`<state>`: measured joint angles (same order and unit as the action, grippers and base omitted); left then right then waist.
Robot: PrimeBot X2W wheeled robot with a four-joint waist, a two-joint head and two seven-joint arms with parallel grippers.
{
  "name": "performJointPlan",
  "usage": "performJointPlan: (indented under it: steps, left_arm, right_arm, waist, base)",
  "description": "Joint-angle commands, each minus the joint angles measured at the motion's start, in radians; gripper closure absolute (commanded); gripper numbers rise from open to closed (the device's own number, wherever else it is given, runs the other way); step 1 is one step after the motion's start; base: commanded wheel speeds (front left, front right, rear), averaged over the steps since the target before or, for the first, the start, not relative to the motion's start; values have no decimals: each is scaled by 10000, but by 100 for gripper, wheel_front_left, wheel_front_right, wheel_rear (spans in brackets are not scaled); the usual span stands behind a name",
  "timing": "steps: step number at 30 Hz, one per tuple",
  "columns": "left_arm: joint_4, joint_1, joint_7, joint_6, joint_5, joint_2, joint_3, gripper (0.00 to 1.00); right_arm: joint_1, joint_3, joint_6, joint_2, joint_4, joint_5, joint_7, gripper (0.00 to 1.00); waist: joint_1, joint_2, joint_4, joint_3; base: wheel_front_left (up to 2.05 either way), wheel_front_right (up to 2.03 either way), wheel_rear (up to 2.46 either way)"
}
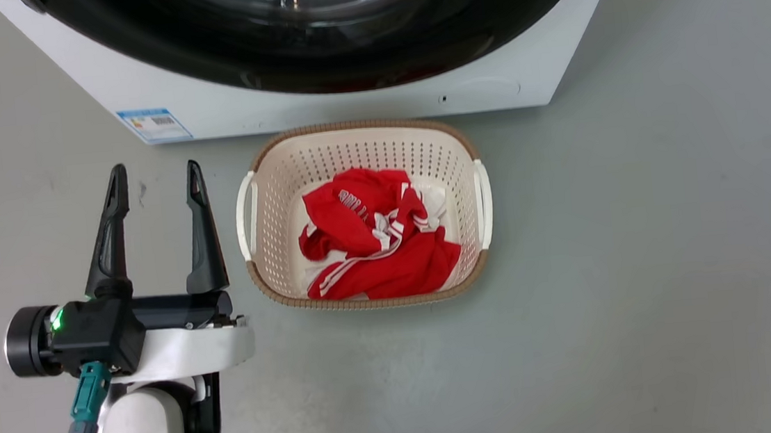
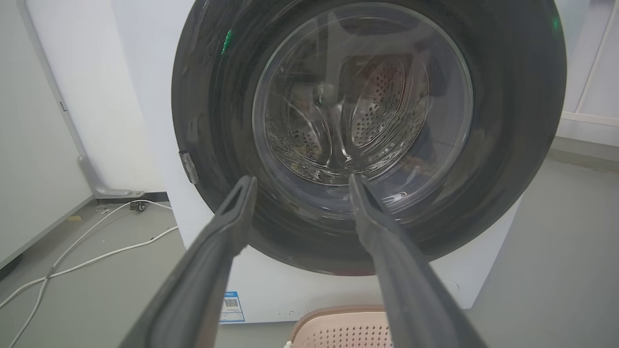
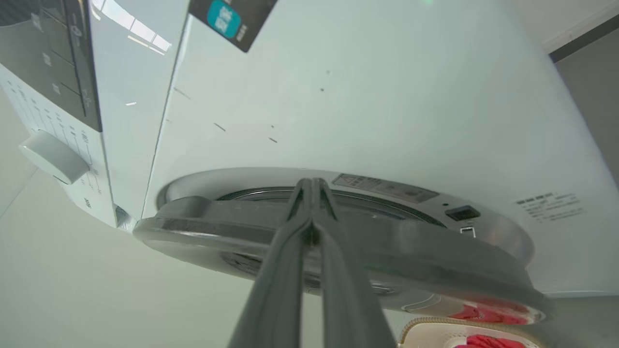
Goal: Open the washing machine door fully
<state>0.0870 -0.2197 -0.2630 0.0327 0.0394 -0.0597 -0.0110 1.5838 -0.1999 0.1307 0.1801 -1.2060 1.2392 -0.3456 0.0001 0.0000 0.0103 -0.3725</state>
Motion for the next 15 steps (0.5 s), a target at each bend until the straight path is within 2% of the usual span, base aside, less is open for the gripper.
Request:
performJointPlan:
  steps: [1, 15]
  left_arm:
    - [79, -206, -25, 4, -53, 14, 11, 0]
    - [136, -668, -25, 92, -34, 56, 128, 0]
  right_arm:
    - [192, -53, 0, -29, -176, -122, -43, 100]
    - [966, -276, 0, -474, -809, -566, -1058, 100]
  waist:
    - [-1, 0, 65, -239]
    - [-1, 0, 190, -957]
  base:
    - [0, 0, 0]
    - [0, 0, 0]
